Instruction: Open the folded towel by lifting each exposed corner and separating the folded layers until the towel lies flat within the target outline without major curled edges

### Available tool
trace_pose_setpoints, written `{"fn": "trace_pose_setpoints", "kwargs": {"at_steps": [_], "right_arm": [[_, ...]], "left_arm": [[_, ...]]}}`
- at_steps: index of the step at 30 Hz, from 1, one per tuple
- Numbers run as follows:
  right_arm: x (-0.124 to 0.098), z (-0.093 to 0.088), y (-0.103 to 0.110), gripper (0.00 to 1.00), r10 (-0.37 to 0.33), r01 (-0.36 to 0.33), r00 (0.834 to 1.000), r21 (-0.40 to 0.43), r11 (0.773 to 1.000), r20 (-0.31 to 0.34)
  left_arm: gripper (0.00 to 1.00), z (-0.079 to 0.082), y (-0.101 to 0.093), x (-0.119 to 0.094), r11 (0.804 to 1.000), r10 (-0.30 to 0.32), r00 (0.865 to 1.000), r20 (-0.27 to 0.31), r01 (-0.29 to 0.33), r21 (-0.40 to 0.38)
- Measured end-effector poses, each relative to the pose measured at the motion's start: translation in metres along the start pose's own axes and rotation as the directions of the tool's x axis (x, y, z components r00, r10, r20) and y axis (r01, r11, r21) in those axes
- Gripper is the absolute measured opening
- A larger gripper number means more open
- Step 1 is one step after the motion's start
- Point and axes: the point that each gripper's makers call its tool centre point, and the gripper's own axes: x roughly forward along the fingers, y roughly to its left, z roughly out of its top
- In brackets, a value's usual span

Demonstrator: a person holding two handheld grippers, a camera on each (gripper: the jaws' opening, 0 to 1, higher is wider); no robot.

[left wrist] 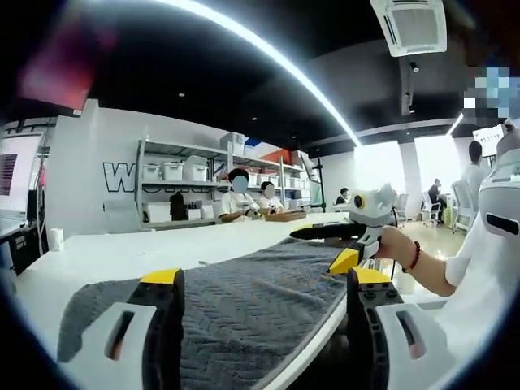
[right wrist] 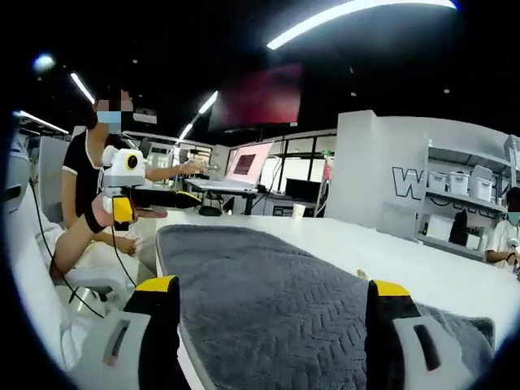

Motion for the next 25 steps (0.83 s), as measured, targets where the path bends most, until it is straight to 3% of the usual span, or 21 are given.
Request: {"fn": "trace_pose_setpoints", "kwargs": {"at_steps": [4, 6, 10, 12, 20, 25], "right_arm": [[-0.017, -0.006, 0.003, 0.94, 0.005, -0.005, 1.0, -0.026, 1.0, 0.016], [-0.033, -0.01, 0.004, 0.95, -0.006, 0.006, 0.999, -0.021, 1.0, 0.033], [-0.057, -0.018, 0.0, 0.94, -0.021, 0.021, 0.999, 0.004, 1.0, 0.036], [-0.074, -0.02, -0.006, 0.94, -0.043, 0.042, 0.998, 0.025, 0.999, 0.042], [-0.105, -0.013, -0.005, 0.94, -0.058, 0.054, 0.994, 0.043, 0.998, 0.088], [-0.136, -0.014, -0.008, 0.94, -0.105, 0.104, 0.989, 0.013, 0.994, 0.108]], "left_arm": [[0.82, 0.0, -0.005, 0.002, 1.0, -0.016, 1.0, 0.0, 0.016, -0.003], [0.82, 0.003, -0.025, 0.012, 0.997, -0.078, 0.997, 0.002, 0.078, 0.006], [0.82, 0.009, -0.037, 0.017, 0.994, -0.112, 0.994, 0.01, 0.112, 0.006], [0.82, 0.007, -0.05, 0.02, 0.987, -0.157, 0.987, -0.012, 0.157, 0.011], [0.82, 0.018, -0.059, 0.024, 0.981, -0.19, 0.982, -0.006, 0.19, 0.027], [0.82, 0.026, -0.071, 0.026, 0.969, -0.242, 0.97, -0.014, 0.242, 0.042]]}}
